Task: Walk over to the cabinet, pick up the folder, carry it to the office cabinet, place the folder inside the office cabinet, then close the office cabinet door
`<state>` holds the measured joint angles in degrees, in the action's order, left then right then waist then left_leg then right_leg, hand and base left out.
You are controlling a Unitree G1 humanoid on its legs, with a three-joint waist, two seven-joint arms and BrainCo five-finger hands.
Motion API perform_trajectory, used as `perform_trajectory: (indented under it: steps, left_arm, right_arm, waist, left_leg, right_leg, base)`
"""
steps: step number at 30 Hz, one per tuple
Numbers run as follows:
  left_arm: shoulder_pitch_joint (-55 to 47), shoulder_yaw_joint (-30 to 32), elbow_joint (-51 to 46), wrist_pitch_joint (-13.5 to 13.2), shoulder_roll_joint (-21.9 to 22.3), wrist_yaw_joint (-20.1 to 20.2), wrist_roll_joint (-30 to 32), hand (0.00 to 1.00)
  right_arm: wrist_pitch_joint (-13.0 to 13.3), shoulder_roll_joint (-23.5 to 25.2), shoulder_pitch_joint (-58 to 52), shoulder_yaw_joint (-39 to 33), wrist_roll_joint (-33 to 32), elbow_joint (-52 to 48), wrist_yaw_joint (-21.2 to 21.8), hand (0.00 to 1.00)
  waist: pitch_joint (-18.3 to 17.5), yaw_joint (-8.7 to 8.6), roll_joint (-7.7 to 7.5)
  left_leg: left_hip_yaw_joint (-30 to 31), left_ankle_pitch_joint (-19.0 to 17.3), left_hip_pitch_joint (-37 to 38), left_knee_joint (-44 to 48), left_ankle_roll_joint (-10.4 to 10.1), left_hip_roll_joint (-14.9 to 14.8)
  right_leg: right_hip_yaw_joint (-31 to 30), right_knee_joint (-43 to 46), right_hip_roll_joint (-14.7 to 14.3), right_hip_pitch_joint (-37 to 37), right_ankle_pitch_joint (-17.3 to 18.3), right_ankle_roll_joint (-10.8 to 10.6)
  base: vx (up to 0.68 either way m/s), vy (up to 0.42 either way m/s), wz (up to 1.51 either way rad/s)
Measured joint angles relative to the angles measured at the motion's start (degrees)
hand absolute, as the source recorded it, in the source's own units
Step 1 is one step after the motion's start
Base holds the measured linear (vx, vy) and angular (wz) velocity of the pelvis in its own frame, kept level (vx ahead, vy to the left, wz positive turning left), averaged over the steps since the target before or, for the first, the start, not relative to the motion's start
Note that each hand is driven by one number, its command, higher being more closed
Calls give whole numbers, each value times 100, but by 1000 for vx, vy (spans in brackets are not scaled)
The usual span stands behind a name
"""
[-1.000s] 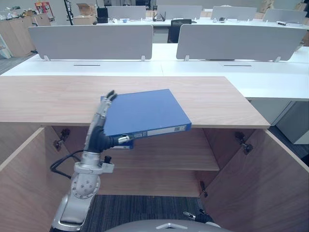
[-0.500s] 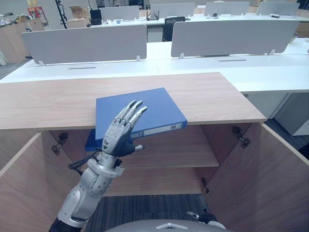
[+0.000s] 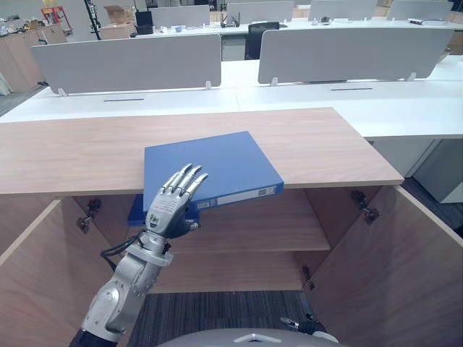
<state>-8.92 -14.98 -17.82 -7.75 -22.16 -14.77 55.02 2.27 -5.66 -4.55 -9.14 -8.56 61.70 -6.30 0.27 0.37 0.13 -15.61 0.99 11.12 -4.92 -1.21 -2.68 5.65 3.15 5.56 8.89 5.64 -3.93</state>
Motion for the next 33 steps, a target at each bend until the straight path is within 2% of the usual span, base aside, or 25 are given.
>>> perform_trajectory:
  steps: [9,10,19,27,33]
  left_arm:
    - [-40,159,134,227,210,-1,384,0]
    - [-40,163,147,233,210,-1,386,100]
    - [84,399,409,366,299,-127,709,100]
    - [381,599,409,378,179,-252,713,100]
    - [538,598,351,301,43,-499,606,100]
  right_arm:
    - [-1,11,-13,16,-3,-13,14,0]
    - [-1,12,-12,16,-3,-19,17,0]
    - [-13,19,-137,14,-7,-227,119,0]
    - [2,18,-134,13,-42,-254,133,0]
    - [55,-9,-152,131,-130,-267,132,0]
  waist:
    - [31,-26,-46]
    - [33,-35,-46]
    - [31,-105,-40]
    - [16,-154,-19]
    - [4,-164,-16]
  left_leg:
    - [-24,-60,94,-1,3,-1]
    - [-27,-60,94,-1,3,-1]
    - [-86,-90,93,-1,-18,-13]
    - [-169,-103,101,-1,-34,-33]
    - [-203,-104,79,1,-36,-35]
  right_leg:
    - [-5,-114,-1,133,-44,-41]
    - [-7,-116,-1,132,-44,-41]
    - [-45,-184,-10,136,-84,-66]
    - [-124,-261,-42,136,-137,-56]
    - [-184,-245,-42,89,-148,-61]
  base:
    - [-1,-1,-1]
    - [0,0,0]
    - [1,-5,-2]
    - [-11,-13,-5]
    - [-9,-6,-3]
